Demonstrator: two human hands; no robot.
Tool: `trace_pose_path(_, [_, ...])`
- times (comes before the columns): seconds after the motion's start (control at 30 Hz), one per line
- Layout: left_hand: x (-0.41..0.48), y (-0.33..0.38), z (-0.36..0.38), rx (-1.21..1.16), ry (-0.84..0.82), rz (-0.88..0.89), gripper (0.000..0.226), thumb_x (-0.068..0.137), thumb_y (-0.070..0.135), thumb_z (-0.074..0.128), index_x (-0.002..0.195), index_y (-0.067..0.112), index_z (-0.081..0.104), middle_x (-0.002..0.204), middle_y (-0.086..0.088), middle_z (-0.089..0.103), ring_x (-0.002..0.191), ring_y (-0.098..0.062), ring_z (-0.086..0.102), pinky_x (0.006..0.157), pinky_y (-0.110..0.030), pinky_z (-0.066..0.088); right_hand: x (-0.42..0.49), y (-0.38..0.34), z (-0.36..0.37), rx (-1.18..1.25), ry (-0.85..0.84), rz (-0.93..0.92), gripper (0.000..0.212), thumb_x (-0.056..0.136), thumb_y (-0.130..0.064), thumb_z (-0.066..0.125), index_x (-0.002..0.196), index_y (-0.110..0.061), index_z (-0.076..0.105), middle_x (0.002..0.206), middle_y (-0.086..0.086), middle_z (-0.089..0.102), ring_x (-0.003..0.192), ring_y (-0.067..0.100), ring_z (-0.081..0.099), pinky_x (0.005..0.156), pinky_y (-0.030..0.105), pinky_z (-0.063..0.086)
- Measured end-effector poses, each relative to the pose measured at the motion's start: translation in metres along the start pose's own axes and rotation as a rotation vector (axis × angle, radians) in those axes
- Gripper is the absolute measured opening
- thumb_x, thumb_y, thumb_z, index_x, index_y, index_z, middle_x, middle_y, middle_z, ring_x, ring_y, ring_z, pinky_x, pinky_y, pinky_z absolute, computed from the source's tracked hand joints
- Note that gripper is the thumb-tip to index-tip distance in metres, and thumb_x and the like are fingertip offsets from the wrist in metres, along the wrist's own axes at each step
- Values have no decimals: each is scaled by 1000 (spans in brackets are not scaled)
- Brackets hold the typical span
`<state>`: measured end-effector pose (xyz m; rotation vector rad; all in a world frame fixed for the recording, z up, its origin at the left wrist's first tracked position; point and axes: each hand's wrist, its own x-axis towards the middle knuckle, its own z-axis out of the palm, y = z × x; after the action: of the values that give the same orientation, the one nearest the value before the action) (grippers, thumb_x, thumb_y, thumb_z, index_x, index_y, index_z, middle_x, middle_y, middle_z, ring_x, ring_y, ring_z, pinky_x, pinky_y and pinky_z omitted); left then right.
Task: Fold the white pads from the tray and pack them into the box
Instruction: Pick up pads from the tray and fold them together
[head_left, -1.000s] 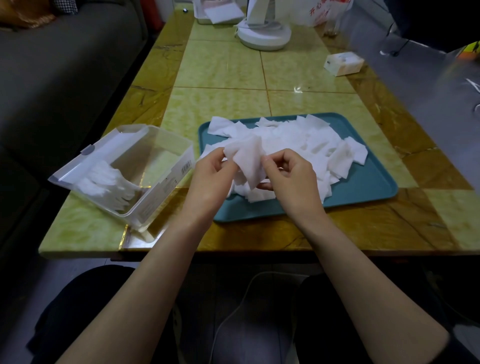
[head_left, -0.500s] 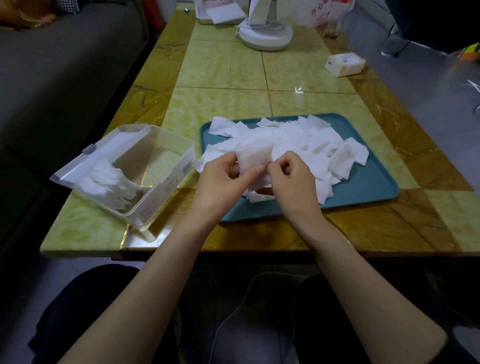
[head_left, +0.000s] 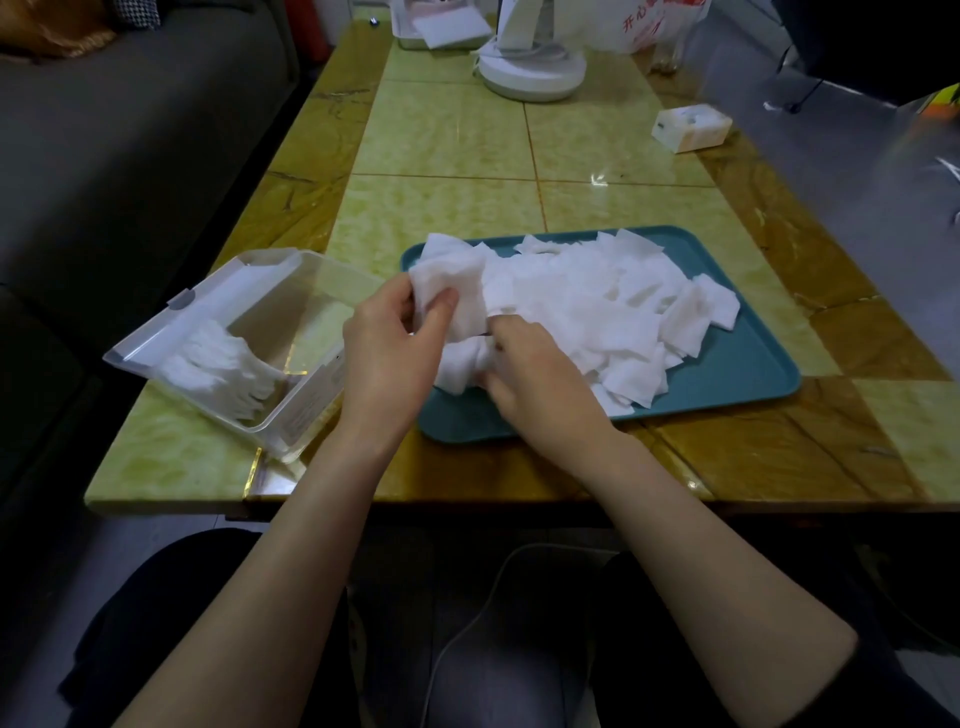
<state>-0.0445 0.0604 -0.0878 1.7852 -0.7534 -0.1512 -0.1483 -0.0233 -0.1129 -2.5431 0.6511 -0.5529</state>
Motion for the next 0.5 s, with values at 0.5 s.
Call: trace_pose_path(0.5, [5,-3,-18,84,41,-26,19,92,20,58,85,3,63,68,-6,58,61,-8,46,52,-15,34,14,-1,16,-33,-96,27,7,88,-18,55,86,-12,52,83,4,53,84,23,50,67,31,34])
